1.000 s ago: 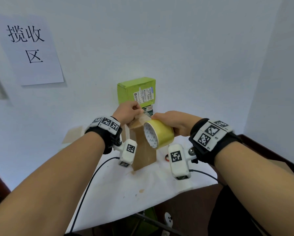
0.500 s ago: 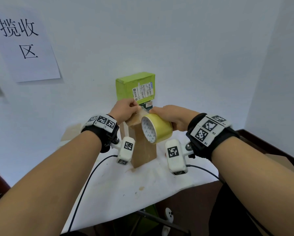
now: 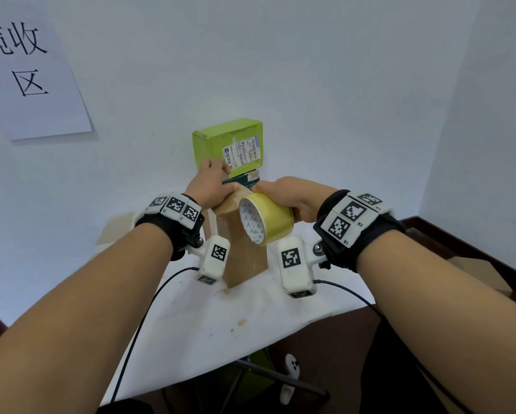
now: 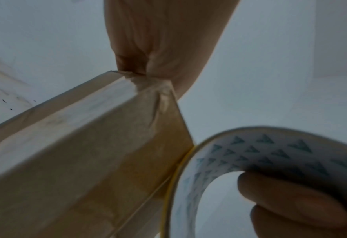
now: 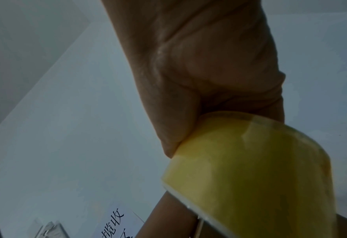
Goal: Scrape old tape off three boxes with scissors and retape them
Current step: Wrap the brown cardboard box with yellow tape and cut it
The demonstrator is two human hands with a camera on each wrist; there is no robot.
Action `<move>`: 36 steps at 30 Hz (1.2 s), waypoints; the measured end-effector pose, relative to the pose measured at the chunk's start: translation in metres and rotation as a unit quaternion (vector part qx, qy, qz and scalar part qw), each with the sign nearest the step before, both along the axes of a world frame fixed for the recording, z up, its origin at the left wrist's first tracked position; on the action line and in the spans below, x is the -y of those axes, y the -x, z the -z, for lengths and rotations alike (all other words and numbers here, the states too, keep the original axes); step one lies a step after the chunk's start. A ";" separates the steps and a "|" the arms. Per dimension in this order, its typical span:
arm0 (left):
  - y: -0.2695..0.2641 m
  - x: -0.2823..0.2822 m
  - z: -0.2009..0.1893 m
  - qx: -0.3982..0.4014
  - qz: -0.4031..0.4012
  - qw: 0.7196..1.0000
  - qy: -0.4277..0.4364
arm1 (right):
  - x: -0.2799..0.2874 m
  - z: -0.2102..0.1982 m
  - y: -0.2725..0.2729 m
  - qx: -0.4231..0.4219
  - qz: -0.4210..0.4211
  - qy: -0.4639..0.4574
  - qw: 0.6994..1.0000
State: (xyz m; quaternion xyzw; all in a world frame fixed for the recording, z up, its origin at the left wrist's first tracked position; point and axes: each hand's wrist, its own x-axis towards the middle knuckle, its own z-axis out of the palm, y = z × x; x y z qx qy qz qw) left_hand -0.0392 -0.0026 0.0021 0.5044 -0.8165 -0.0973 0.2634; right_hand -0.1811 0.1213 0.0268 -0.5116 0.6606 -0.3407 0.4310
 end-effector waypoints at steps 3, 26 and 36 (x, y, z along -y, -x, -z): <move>-0.001 -0.003 -0.003 0.016 -0.022 1.000 -0.002 | -0.001 0.001 -0.002 0.001 0.003 0.004 1.000; -0.021 -0.062 0.000 0.066 0.125 0.989 -0.053 | -0.009 0.017 -0.004 0.001 0.042 0.044 0.998; -0.022 -0.067 0.002 0.078 0.112 0.989 -0.050 | -0.022 0.030 -0.001 0.002 0.023 -0.011 1.000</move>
